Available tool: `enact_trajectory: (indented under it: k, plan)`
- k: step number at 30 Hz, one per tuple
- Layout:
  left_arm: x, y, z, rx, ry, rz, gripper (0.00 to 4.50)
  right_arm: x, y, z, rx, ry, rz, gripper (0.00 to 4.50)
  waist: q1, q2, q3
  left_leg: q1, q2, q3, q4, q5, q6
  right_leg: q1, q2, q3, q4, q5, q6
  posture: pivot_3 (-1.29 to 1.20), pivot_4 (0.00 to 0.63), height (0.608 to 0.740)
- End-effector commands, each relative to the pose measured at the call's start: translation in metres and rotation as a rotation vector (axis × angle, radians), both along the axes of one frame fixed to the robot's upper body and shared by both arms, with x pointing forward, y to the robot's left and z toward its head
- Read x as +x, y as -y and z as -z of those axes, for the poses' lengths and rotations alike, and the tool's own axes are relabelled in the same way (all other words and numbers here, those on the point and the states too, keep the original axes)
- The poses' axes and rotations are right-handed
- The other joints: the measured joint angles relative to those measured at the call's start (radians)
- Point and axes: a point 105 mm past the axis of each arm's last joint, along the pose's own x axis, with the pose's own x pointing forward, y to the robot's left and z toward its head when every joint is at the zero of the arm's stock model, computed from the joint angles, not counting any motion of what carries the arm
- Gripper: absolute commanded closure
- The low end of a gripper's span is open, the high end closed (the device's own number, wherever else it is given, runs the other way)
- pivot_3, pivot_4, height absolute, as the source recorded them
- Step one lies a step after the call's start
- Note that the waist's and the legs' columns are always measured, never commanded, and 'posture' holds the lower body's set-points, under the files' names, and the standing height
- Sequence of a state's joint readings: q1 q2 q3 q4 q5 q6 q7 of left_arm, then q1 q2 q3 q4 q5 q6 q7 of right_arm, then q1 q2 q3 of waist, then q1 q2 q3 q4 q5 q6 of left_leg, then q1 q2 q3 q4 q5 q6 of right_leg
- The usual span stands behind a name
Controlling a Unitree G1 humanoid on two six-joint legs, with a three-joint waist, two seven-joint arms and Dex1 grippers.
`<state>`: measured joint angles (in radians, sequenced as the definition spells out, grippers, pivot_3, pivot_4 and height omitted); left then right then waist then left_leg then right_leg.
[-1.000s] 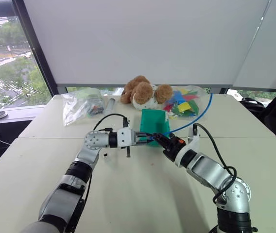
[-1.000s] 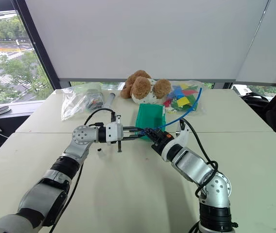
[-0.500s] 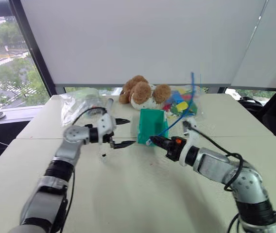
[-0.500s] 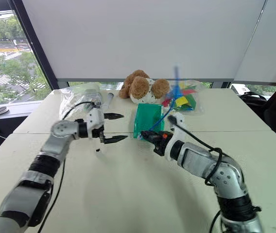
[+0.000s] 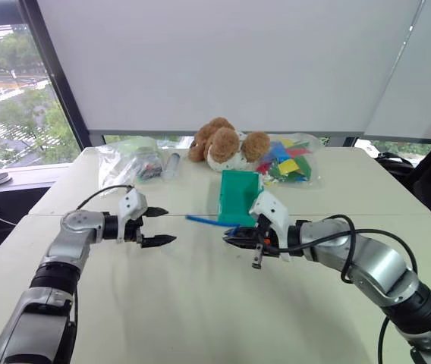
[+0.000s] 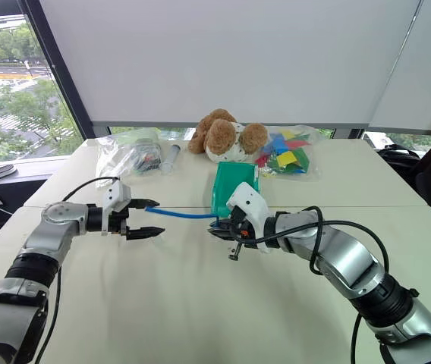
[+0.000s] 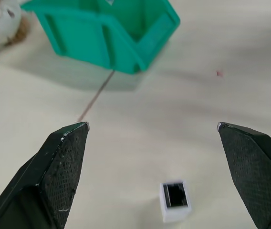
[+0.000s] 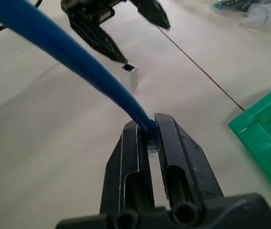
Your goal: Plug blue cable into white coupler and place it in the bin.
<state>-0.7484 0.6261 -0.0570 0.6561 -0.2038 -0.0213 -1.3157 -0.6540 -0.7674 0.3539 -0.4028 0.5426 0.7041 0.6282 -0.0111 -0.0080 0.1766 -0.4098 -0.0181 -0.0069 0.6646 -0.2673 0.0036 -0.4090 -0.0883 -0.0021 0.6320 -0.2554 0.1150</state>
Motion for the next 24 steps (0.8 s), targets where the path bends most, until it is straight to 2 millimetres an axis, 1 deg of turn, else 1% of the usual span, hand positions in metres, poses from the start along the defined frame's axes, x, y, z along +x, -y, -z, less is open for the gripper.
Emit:
enact_trajectory:
  k: [1, 7, 15, 18, 19, 21, 24]
  plan:
    - [-0.004, -0.004, 0.009, 0.034, -0.012, 0.014, 0.06, -0.002, 0.001, -0.009, 0.016, 0.044, -0.002, 4.5, 0.0, 0.0, 0.0, 0.0, 0.0, 0.0, 0.0, 0.0, 0.0, 0.0, 0.0, 0.0, 0.0, 0.0, 0.0, 0.0, 0.15, 0.74]
    - [-0.004, -0.009, 0.023, 0.068, -0.023, -0.003, 0.06, -0.006, 0.002, -0.008, 0.026, 0.035, 0.009, 4.5, 0.001, 0.0, 0.0, 0.0, 0.0, 0.0, 0.0, 0.0, 0.0, 0.0, -0.001, 0.0, 0.0, 0.0, 0.0, 0.0, 0.15, 0.74]
    - [-0.001, -0.007, 0.033, 0.063, -0.019, -0.019, 0.06, -0.007, 0.002, -0.008, 0.033, 0.032, 0.02, 4.5, 0.001, 0.0, 0.0, 0.0, 0.0, 0.0, 0.0, 0.0, 0.0, 0.0, -0.001, 0.0, 0.0, 0.0, 0.0, 0.0, 0.15, 0.74]
    - [0.001, -0.005, 0.036, 0.053, -0.019, -0.025, 0.87, -0.006, 0.003, -0.009, 0.034, 0.033, 0.022, 4.5, 0.001, 0.0, 0.0, 0.0, 0.0, 0.0, 0.0, 0.0, 0.0, 0.0, -0.001, 0.0, 0.0, 0.0, 0.0, 0.0, 0.15, 0.74]
    - [0.002, -0.004, 0.036, 0.046, -0.018, -0.03, 1.33, -0.006, 0.003, -0.009, 0.034, 0.033, 0.023, 4.5, 0.001, 0.0, 0.0, 0.0, 0.0, 0.0, 0.0, 0.0, 0.0, 0.0, -0.001, 0.0, 0.0, 0.0, 0.0, 0.0, 0.15, 0.74]
    - [0.004, -0.002, 0.036, 0.026, -0.011, -0.044, 2.39, -0.006, 0.003, -0.009, 0.034, 0.034, 0.025, 4.5, 0.001, 0.0, 0.0, 0.0, 0.0, 0.0, 0.0, 0.0, 0.0, 0.0, -0.001, 0.0, 0.0, 0.0, 0.0, 0.0, 0.15, 0.74]
    - [0.008, 0.006, 0.039, -0.028, -0.015, -0.062, 4.06, -0.006, 0.003, -0.009, 0.032, 0.037, 0.028, 4.5, 0.002, 0.0, 0.0, 0.0, 0.0, 0.0, 0.0, 0.0, 0.0, 0.0, -0.001, 0.0, 0.0, 0.0, 0.0, 0.0, 0.15, 0.74]
